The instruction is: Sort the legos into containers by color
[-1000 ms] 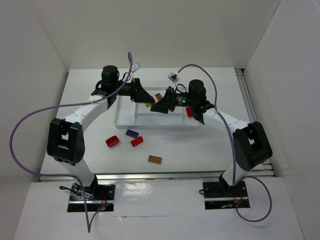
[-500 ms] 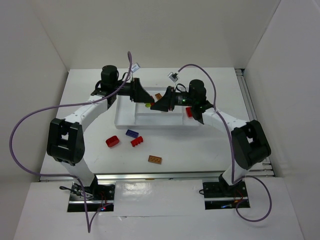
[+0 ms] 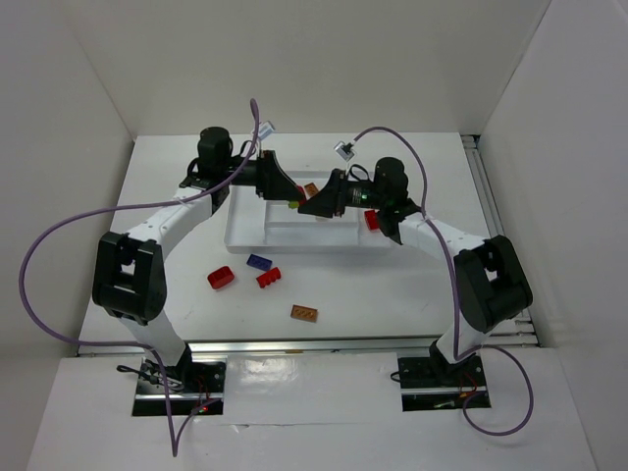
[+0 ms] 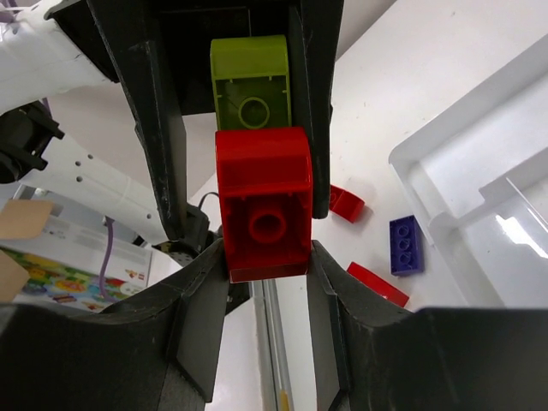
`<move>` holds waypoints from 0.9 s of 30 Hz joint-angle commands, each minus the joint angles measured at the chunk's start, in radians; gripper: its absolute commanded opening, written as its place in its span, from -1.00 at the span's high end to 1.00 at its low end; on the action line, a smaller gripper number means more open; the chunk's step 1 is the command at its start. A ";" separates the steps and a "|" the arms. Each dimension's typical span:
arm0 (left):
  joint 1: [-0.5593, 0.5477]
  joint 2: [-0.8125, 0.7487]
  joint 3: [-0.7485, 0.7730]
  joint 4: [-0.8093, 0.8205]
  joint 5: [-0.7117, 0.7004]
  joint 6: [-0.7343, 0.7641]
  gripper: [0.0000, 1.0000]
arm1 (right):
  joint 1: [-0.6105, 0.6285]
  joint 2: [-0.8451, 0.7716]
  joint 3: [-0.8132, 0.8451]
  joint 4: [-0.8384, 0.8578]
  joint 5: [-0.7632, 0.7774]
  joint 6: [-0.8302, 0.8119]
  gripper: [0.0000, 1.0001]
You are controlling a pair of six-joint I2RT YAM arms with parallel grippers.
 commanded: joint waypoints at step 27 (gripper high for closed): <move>0.081 0.095 0.055 -0.094 -0.163 0.004 1.00 | -0.027 -0.036 -0.063 -0.109 0.007 -0.104 0.81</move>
